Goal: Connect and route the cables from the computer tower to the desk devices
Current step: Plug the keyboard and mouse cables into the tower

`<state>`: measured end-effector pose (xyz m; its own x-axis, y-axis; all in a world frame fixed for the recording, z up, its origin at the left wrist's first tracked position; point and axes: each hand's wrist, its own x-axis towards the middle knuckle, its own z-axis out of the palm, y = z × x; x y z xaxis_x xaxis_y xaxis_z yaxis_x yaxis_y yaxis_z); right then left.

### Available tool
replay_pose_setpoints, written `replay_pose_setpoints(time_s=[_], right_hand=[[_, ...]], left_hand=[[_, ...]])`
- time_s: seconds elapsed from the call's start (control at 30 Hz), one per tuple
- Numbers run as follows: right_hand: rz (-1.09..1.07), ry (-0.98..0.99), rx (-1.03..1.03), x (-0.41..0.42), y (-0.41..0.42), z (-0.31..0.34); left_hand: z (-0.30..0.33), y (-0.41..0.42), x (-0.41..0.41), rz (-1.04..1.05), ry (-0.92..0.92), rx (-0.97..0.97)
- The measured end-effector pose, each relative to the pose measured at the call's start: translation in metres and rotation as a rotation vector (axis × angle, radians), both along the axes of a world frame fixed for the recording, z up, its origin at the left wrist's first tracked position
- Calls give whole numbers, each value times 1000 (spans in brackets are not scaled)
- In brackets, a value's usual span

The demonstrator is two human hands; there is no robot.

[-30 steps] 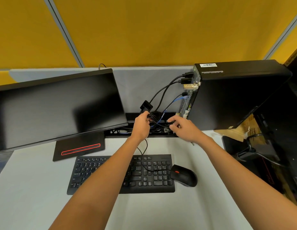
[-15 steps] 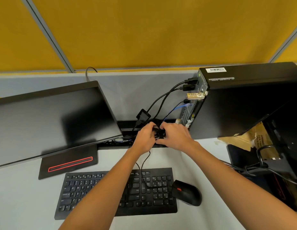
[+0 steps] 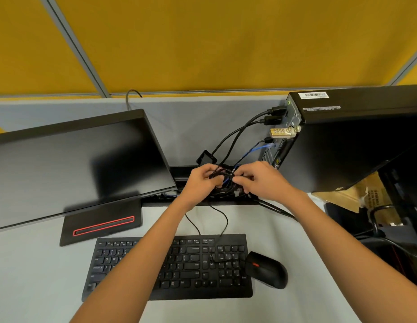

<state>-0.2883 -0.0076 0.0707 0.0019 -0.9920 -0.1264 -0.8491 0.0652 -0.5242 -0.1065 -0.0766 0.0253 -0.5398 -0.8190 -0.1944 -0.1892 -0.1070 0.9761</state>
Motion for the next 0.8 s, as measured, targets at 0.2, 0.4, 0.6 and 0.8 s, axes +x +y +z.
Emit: replay_pose_setpoints(time_s=[0.2, 0.4, 0.6, 0.8], right_hand=[[-115, 86, -154, 3, 12, 21], [-249, 59, -271, -4, 28, 43], [-267, -160, -240, -22, 38, 57], [-163, -163, -286, -12, 31, 64]], left_hand=[[37, 10, 2, -13, 322, 289], [66, 26, 5, -157, 379, 250], [94, 20, -2, 17, -75, -268], [97, 5, -14, -33, -283, -572]])
